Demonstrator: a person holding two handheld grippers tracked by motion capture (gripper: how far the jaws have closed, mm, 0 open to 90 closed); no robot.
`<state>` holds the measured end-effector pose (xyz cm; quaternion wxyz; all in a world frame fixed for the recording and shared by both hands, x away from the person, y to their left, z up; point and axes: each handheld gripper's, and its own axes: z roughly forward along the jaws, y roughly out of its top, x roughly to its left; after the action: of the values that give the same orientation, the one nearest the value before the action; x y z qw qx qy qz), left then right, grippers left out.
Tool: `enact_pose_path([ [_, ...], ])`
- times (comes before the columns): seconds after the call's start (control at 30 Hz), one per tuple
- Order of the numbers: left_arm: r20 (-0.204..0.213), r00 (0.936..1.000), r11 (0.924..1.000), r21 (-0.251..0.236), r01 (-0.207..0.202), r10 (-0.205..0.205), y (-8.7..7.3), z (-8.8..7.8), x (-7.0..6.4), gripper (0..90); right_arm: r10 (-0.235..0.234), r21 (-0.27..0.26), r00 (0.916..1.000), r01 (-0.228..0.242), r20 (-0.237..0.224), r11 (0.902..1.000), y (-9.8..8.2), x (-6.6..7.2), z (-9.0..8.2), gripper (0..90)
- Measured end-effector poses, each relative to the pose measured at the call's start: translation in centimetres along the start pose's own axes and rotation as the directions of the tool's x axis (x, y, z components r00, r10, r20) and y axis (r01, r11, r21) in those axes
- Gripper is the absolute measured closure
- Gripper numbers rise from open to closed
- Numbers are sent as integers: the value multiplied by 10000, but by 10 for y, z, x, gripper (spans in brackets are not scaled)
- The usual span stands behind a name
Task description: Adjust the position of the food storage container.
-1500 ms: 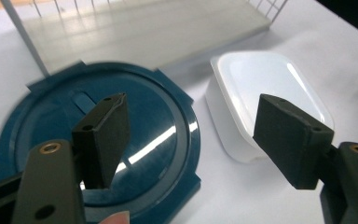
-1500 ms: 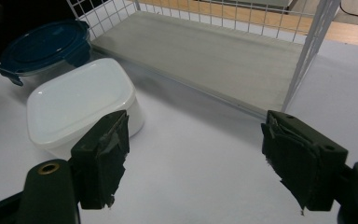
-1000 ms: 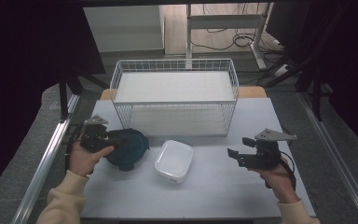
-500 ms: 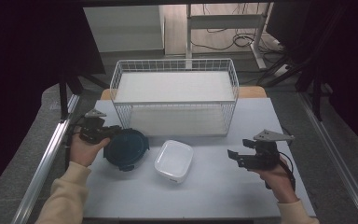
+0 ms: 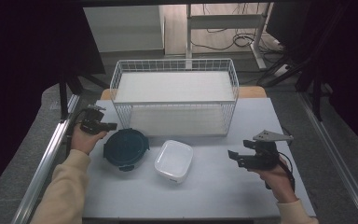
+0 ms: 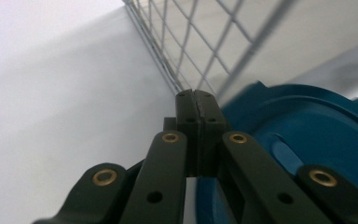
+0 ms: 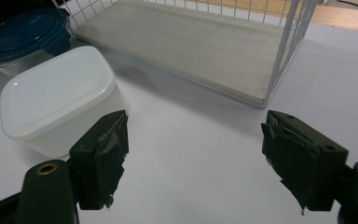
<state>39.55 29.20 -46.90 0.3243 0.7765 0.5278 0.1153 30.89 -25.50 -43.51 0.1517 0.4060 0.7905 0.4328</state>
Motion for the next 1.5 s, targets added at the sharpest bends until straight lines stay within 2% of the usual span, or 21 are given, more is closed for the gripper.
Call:
enact_pose_path([
  [0.2, 256, 9997, 9996, 282, -66, 58, -2, 10, 7, 900, -38, 7, 10000, 38, 14, 10000, 0, 1, 0, 225],
  [0.27, 692, 9974, 9992, 320, -242, 219, -2, 13, 7, 900, -29, -23, 10000, 29, 57, 10000, 0, -1, 0, 225],
  [0.37, 624, 9972, 9984, 364, -429, 406, -2, 14, 6, 900, 19, -7, 10000, -19, 81, 10000, -1, -1, 1, 225],
  [0.47, 798, 9956, 9972, 526, -533, 490, -4, 16, 9, 900, -1, -23, 10000, 1, 88, 10000, -1, -1, 0, 225],
  [0.5, 782, 9948, 9957, 599, -706, 658, -5, 17, 9, 900, 4, -38, 10000, -3, 84, 10000, -1, -1, 0, 225],
  [0.63, 896, 9921, 9942, 537, -931, 881, -6, 16, 8, 900, -5, -77, 9999, 5, 103, 10000, -1, -2, -1, 225],
  [0.87, 957, 9879, 9906, 492, -1273, 1222, -9, 15, 3, 900, 18, -61, 9999, -18, 139, 10000, -1, -2, -1, 226],
  [0.9, 915, 9862, 9884, 511, -1433, 1383, -10, 13, 0, 900, 8, -55, 9999, -7, 129, 10000, -1, -2, 0, 226],
  [1.03, 884, 9839, 9857, 517, -1602, 1553, -11, 12, -3, 900, 21, -3, 9999, -21, 110, 10000, -2, -2, 0, 226],
  [1.13, 916, 9794, 9807, 597, -1860, 1802, -12, 11, -6, 900, 10, -9, 9999, -10, 111, 10000, -2, -2, 0, 226],
  [1.3, 1053, 9765, 9801, 453, -1935, 1879, -17, 11, -14, 900, 25, -19, 10000, -25, 84, 10000, -1, -2, 0, 225],
  [1.33, 1146, 9738, 9783, 438, -2024, 1963, -19, 10, -16, 900, -7, -43, 10000, 7, 73, 10000, -1, -2, -1, 226],
  [1.4, 1147, 9731, 9777, 424, -2058, 1998, -20, 10, -17, 900, 2, -45, 10000, -1, 72, 10000, -1, -2, -1, 225],
  [1.43, 1055, 9714, 9747, 470, -2183, 2125, -20, 8, -19, 900, 8, -51, 10000, -8, 76, 10000, -1, -2, -1, 225],
  [1.5, 899, 9760, 9795, 169, -2007, 1984, -19, 2, -21, 900, 23, -27, 10000, -23, 73, 10000, -1, -2, 0, 225],
])
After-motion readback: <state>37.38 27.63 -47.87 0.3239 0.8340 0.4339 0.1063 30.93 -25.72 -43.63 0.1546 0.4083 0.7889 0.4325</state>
